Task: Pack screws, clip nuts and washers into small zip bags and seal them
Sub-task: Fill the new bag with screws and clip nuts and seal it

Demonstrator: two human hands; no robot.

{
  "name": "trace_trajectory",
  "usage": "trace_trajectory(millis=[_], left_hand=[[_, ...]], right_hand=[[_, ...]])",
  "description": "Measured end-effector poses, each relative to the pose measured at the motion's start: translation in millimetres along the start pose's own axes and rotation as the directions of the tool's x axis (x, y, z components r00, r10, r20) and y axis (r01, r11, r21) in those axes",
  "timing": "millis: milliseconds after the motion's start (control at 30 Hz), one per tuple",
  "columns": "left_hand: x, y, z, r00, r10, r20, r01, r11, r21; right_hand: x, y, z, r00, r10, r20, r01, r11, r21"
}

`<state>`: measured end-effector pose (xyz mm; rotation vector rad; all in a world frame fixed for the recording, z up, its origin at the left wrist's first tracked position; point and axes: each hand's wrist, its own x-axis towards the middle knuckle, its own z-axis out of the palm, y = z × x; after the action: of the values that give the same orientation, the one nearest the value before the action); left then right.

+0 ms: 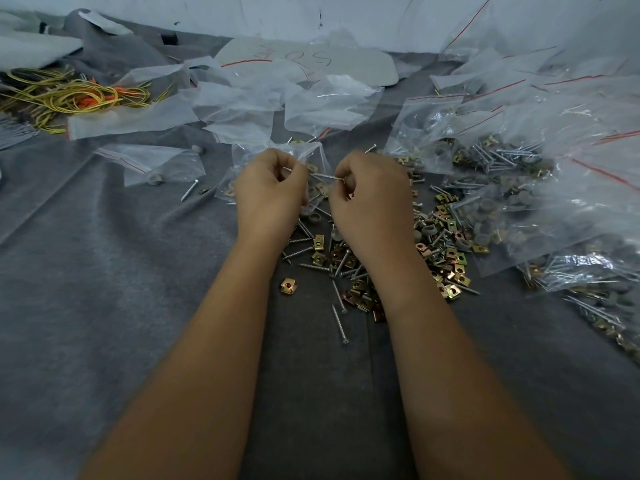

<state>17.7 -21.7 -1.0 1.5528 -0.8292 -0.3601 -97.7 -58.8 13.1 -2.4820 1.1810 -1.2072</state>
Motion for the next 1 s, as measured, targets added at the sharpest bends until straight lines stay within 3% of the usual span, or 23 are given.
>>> trace_trajectory(millis=[100, 300, 433, 600, 733, 900, 1000], left_hand=[[-1, 0, 1, 0.999, 0.028, 0.017, -0.028, 1.0, 0.004], [1, 0, 2, 1.0, 0.023, 0.017, -0.023, 1.0, 0.006], [1, 1, 2, 1.0, 0.024, 0.008, -0.024, 1.0, 0.017], [2, 2, -1, 0.999, -0.004, -0.047, -0.001, 0.995, -0.096], [9, 0, -4, 0.99, -0.081, -0.115, 0.059, 0.981, -0.185], [8, -1, -1, 0.993, -0.084, -0.084, 0.067, 0.981, -0.183], [8, -1, -1, 0.994, -0.08, -0.074, 0.066, 0.983, -0.173]], right_hand=[[-1, 3, 5, 0.995, -0.094, 0.037, 0.097, 0.99, -0.098], [0, 2, 6, 0.991, -0.131, 0.04, 0.131, 0.991, 0.023], [-1, 1, 4, 0.991, -0.105, 0.077, 0.092, 0.983, 0.159], [0, 1, 3, 1.0, -0.002, 0.025, -0.003, 0.982, 0.19], [1, 6, 1, 0.998, 0.038, 0.053, -0.041, 0.997, 0.061], [-1, 9, 7, 0.95, 0.041, 0.311, 0.055, 0.954, -0.294], [-2, 11, 9, 0.931, 0.09, 0.353, 0.02, 0.955, -0.296]])
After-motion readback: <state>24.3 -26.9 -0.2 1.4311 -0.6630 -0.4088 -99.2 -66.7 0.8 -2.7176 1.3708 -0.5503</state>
